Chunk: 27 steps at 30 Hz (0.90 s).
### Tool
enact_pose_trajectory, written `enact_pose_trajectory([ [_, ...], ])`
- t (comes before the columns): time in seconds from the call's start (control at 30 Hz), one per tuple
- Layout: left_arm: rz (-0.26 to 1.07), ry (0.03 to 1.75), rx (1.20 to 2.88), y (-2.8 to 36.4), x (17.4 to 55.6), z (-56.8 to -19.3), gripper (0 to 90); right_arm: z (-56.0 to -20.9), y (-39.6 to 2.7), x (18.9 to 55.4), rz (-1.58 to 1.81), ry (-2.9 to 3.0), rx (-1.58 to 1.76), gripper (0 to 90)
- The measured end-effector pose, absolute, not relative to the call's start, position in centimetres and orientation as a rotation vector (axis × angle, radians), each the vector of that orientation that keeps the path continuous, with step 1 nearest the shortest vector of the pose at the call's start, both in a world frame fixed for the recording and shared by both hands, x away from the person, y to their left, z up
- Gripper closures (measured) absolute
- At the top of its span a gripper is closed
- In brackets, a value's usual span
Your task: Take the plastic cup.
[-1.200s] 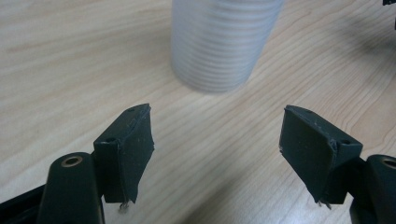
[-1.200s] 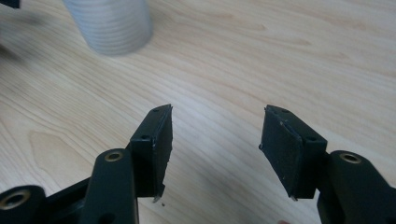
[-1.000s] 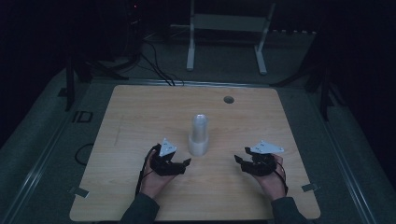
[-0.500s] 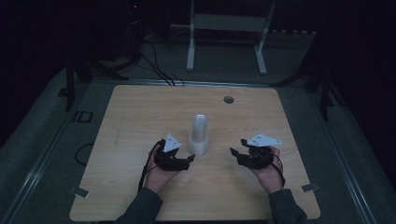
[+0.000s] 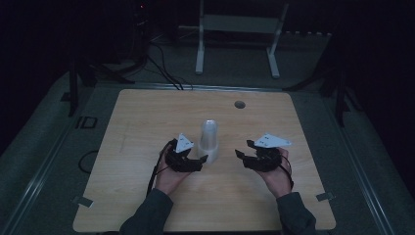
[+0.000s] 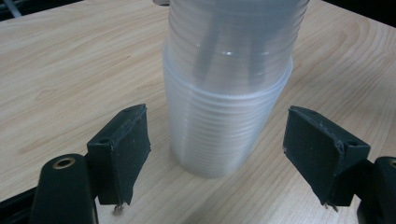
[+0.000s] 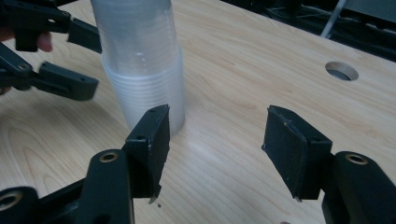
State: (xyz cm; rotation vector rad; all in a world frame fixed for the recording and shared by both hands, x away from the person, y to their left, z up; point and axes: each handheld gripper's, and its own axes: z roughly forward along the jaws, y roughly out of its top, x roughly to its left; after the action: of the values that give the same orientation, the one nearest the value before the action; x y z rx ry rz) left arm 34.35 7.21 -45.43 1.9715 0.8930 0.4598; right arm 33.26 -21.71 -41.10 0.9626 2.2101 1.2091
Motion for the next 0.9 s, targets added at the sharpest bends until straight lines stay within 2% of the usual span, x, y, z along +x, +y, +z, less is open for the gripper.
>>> enact_pose_trajectory([
  [0.9,0.481,0.871,1.968,5.8,35.5,-45.4,21.4,-39.1,-17.9,34.7,1.266,2.228,0.886,33.3],
])
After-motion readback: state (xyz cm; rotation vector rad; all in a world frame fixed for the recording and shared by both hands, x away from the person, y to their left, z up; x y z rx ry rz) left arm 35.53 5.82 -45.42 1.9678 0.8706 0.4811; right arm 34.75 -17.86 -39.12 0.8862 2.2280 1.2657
